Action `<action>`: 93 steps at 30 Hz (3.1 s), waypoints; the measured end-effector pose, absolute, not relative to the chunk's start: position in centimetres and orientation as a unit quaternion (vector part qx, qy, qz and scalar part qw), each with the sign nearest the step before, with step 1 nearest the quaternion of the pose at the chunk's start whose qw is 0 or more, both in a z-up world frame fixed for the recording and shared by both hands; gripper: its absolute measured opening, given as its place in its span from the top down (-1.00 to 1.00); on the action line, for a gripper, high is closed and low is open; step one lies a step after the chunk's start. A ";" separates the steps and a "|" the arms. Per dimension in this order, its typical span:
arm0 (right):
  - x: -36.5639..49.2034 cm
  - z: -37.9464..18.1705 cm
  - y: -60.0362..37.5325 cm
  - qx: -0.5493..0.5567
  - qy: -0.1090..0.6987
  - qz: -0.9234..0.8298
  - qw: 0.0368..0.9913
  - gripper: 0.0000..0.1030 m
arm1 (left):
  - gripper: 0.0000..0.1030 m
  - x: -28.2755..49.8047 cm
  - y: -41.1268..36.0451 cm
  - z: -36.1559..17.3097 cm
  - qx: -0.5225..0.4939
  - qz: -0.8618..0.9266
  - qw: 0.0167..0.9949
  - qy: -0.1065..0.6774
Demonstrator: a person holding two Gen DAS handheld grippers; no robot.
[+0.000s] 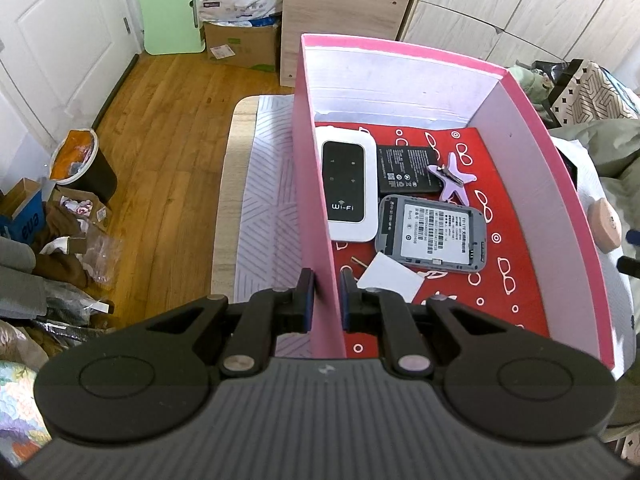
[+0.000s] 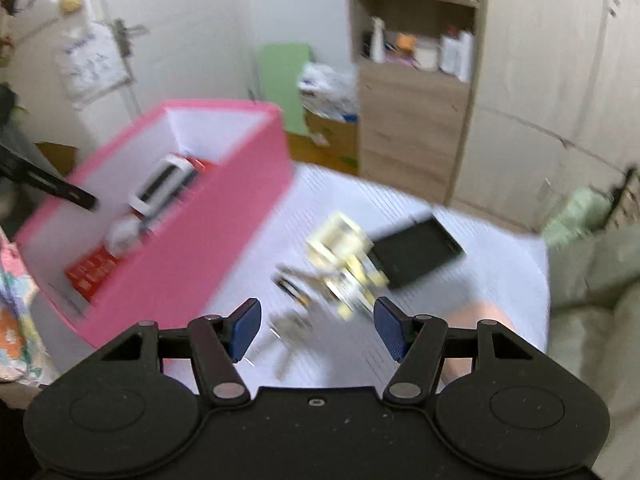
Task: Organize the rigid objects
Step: 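Grasp the pink round compact with the right tool, then place the pink compact in the box beside the grey phone, open right tool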
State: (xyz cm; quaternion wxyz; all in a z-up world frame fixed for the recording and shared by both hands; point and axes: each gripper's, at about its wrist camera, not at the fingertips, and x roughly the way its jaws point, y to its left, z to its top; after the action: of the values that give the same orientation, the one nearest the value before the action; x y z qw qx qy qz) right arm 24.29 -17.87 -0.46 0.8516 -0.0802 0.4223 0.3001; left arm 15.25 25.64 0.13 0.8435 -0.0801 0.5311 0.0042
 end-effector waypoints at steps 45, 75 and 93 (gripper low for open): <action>27.0 -8.9 -23.9 -0.061 0.329 0.162 0.928 -0.69 | 0.77 15.2 25.0 0.2 -0.076 0.013 0.840 0.537; 24.3 1.4 1.0 -0.077 0.536 0.555 0.632 -0.69 | 0.77 14.8 25.3 0.4 -0.079 0.002 0.843 0.533; 24.5 -2.6 5.8 -0.303 0.562 0.433 0.637 -0.68 | 0.74 14.8 25.0 0.5 -0.057 -0.026 0.841 0.537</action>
State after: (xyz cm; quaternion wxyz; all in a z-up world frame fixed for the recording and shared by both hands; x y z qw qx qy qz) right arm 24.53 5.79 -2.58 0.6370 -0.3025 0.5617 0.4326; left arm 14.81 24.97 0.54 0.8410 -0.0570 0.5375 -0.0259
